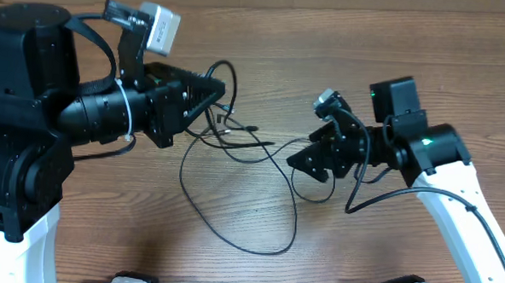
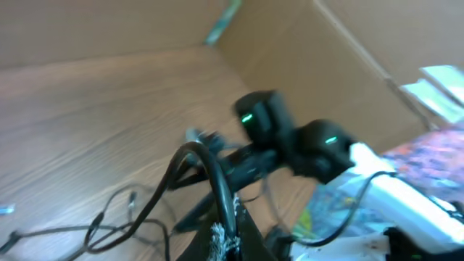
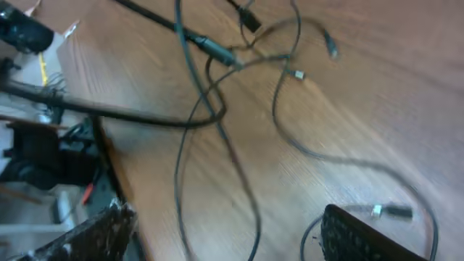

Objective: Untangle cables

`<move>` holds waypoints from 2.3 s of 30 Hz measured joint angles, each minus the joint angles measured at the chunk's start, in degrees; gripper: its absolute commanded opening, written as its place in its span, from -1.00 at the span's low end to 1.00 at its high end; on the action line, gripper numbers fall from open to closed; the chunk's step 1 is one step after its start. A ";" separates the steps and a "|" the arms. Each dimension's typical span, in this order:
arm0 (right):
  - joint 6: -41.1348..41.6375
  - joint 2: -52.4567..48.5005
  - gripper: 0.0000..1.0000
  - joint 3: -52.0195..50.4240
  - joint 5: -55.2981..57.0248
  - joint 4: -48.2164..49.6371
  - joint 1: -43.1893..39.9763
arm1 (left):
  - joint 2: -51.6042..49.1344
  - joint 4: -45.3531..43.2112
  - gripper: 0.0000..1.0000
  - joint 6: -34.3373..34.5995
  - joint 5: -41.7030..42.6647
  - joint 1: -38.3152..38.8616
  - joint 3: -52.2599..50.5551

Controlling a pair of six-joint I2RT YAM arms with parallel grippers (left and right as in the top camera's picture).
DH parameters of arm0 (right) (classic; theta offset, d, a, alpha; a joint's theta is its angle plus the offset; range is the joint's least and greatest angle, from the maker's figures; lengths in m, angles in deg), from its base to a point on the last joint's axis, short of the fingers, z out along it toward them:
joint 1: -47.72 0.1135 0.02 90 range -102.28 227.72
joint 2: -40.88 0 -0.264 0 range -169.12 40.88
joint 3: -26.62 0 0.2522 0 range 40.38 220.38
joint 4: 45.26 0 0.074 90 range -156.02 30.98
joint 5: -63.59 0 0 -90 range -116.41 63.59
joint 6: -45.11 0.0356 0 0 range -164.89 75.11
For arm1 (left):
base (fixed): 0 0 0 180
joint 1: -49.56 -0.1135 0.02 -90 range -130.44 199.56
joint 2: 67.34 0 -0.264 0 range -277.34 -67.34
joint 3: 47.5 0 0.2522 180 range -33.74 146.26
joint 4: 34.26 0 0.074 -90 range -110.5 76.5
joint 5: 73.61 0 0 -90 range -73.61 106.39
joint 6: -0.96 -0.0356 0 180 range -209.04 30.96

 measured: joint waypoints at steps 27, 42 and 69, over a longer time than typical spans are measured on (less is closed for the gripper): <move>31.04 -14.14 -0.92 -5.62 29.14 10.45 4.92 | 0.00 -4.63 -0.92 5.64 4.90 -8.92 0.26; 46.45 -14.19 -0.92 -5.75 42.99 3.45 -9.88 | 0.00 6.10 -0.92 4.11 -17.35 -25.09 0.37; 36.11 -14.19 -0.92 -5.77 31.91 2.08 -13.79 | -8.79 13.70 -0.70 8.87 -57.35 -34.14 0.48</move>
